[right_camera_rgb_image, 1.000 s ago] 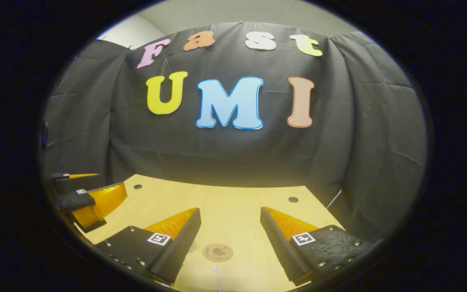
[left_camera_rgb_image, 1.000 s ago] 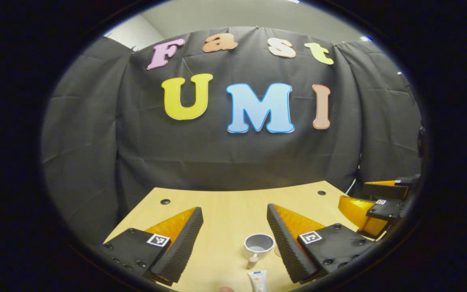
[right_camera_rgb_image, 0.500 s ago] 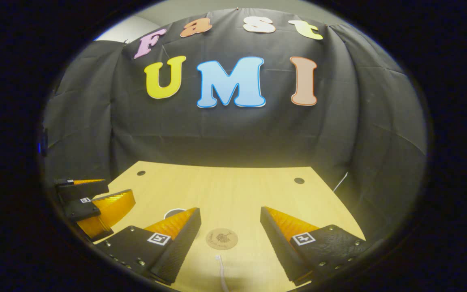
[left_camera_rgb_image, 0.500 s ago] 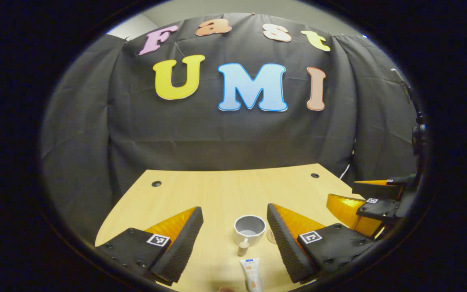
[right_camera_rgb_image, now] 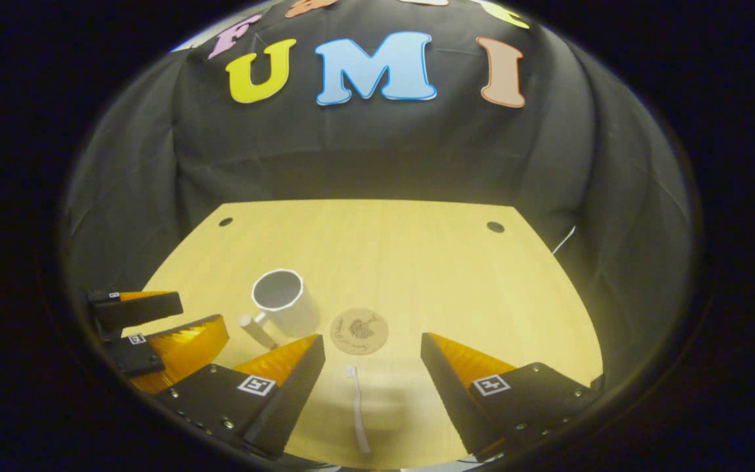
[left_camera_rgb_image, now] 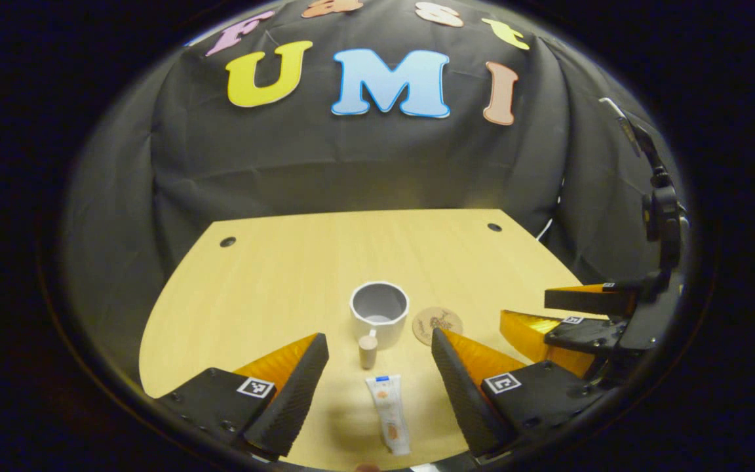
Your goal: Put the toothbrush and toothpaste on the desktop into the cup, then pick up the cup and place it on the coaster on the desktop.
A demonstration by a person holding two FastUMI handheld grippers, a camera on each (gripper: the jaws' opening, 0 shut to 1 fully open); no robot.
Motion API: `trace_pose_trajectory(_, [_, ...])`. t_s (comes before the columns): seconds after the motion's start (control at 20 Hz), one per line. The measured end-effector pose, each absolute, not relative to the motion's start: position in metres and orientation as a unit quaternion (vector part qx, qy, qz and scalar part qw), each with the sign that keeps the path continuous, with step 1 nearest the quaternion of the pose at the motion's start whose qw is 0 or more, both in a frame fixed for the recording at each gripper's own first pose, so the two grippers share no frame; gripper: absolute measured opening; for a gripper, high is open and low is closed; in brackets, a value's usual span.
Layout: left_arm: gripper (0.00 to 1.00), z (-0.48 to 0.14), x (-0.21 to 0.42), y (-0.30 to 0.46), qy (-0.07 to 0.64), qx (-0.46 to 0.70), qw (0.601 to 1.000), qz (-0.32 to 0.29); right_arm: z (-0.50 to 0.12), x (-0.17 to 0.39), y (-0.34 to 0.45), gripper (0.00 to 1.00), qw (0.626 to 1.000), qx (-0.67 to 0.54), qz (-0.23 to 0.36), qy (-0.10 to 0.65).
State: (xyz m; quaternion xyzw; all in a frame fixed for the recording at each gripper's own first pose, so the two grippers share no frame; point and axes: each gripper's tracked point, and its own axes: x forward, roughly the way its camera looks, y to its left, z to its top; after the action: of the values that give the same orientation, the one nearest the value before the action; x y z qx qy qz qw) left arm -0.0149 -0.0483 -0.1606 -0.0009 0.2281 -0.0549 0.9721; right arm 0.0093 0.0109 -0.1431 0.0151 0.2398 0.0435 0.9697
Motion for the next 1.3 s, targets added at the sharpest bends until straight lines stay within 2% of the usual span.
trace_pose_trajectory(0.35, [1.0, -0.238, -0.026, -0.049, 0.315, -0.013, 0.947, -0.06, -0.212, 0.003, 0.02, 0.93, 0.939, 0.015, 0.065, 0.337])
trace_pose_trajectory(0.5, [1.0, -0.273, -0.039, -0.049, 0.38, -0.018, 0.923, -0.057, -0.241, -0.002, 0.021, 0.94, 0.92, 0.019, 0.067, 0.385])
trace_pose_trajectory(0.65, [1.0, -0.294, -0.04, -0.05, 0.415, -0.035, 0.908, -0.048, -0.267, -0.006, 0.022, 0.95, 0.903, 0.02, 0.068, 0.424])
trace_pose_trajectory(0.75, [1.0, -0.308, -0.041, -0.045, 0.434, -0.039, 0.899, -0.042, -0.279, -0.008, 0.024, 0.98, 0.893, 0.017, 0.068, 0.444])
trace_pose_trajectory(0.8, [1.0, -0.313, -0.042, -0.045, 0.442, -0.041, 0.895, -0.042, -0.283, -0.009, 0.024, 0.95, 0.889, 0.014, 0.069, 0.453])
trace_pose_trajectory(1.3, [1.0, -0.358, -0.049, -0.04, 0.5, -0.04, 0.865, -0.017, -0.314, -0.017, 0.025, 0.95, 0.861, -0.026, 0.059, 0.504])
